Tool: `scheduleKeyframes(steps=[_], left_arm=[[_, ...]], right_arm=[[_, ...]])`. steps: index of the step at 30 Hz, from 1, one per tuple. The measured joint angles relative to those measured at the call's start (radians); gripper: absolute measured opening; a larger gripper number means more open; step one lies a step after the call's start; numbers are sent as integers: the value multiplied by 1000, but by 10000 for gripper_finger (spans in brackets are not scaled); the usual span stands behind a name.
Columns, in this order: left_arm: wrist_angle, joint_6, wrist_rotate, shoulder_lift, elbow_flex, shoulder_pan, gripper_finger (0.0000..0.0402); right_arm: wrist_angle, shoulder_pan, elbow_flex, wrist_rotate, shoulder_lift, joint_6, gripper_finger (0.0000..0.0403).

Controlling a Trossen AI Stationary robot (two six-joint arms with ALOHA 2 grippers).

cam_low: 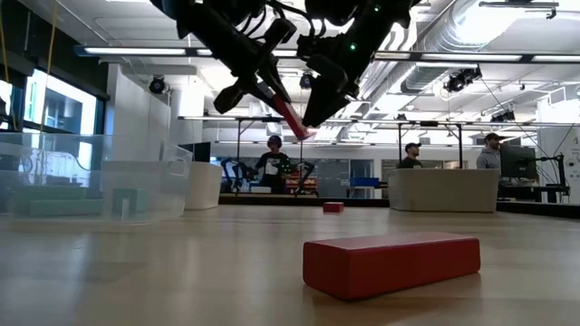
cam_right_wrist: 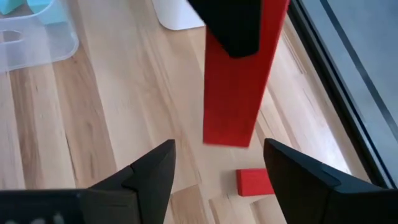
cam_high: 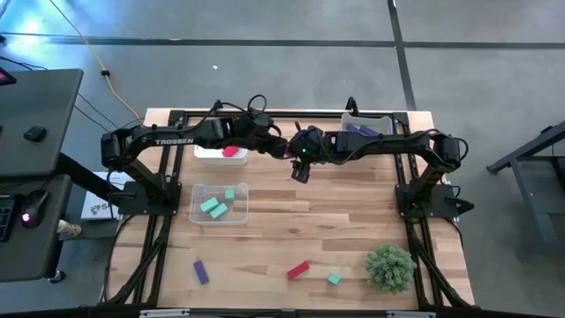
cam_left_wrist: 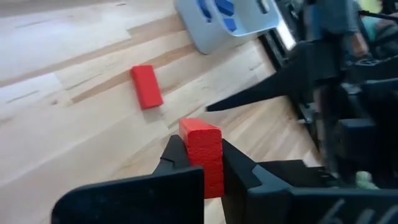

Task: Sort & place blocks by color
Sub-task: Put the red block into the white bin

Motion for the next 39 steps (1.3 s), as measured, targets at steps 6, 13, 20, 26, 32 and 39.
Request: scheduleKeyframes(steps=[6,13,20,26,32,39], left_arm=[[-71,39,-39,-4,0,31,0],[-209,91,-69,-5,0,93,0],[-289,154,-92,-83,-1,141,0],[-505,221,-188,-180,0,214,0],[-671,283,-240,-211,0,275,0],[-731,350,-242,-210,-47,313,0]], right_arm=[[0,-4,0,0,0,-20,233],[0,-10,0,0,0,-13,234],[0,-19,0,0,0,-13,234],[1,-29,0,0,0,24,234],[1,-32,0,0,0,93,234],[1,-33,0,-4,0,150,234]])
